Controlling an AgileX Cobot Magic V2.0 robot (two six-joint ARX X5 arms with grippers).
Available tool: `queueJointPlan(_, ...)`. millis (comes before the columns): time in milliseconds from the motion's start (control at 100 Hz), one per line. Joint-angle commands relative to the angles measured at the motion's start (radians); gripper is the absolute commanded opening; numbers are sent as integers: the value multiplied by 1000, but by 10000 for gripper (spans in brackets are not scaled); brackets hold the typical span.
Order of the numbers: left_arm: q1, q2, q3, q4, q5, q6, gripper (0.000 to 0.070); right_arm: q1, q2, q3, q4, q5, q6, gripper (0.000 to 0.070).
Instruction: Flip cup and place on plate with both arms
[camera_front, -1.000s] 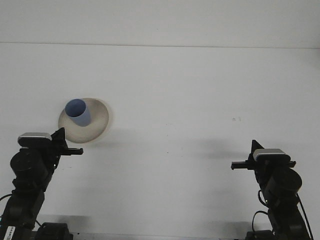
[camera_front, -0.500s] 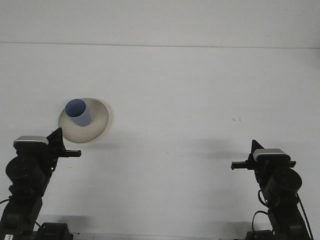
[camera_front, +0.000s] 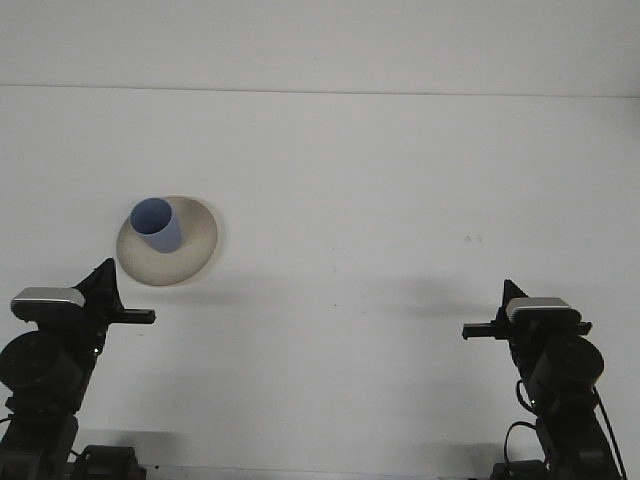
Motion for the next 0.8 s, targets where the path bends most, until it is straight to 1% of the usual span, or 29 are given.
queueJointPlan(0, -2, 4, 8, 28, 2, 6, 11, 4, 4, 12, 11, 1, -4, 0)
queueJointPlan(130, -2, -13, -49, 110, 2, 7, 11, 4, 4, 12, 12, 1, -4, 0)
queueJointPlan(310, -3, -96, -211, 243, 2, 9, 11, 4, 4, 12, 11, 1, -4, 0)
queueJointPlan(450, -3, -182, -345, 349, 2, 44, 11, 4, 4, 12, 11, 1, -4, 0)
queueJointPlan(790, -3, -366, -519, 372, 2, 52, 11, 4, 4, 12, 12, 1, -4, 0)
